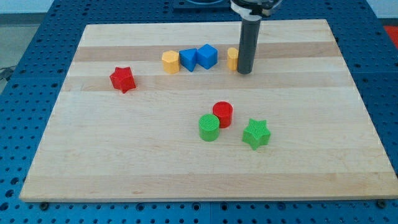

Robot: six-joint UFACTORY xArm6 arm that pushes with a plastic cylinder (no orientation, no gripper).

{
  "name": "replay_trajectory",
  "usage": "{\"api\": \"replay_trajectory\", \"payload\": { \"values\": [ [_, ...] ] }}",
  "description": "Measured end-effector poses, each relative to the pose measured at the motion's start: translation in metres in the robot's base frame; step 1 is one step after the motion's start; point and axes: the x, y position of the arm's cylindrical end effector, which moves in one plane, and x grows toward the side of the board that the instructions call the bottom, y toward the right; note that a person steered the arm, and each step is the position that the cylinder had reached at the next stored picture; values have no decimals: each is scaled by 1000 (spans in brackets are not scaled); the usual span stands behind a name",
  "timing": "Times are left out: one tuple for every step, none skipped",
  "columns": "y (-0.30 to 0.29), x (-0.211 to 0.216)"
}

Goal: Place your arm in between top of blue cube and yellow heart

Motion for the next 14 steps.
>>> {"api": "replay_trajectory", "payload": {
  "values": [
    [-12,-1],
    [-24,-3],
    [-12,-3],
    [47,8],
    [88,8],
    [89,-11],
    [68,-27],
    [40,-37],
    [11,-50],
    [-17,-68],
    [-40,-84],
    [-50,-85],
    [-50,-83],
    [-50,-73]
  ]
}}
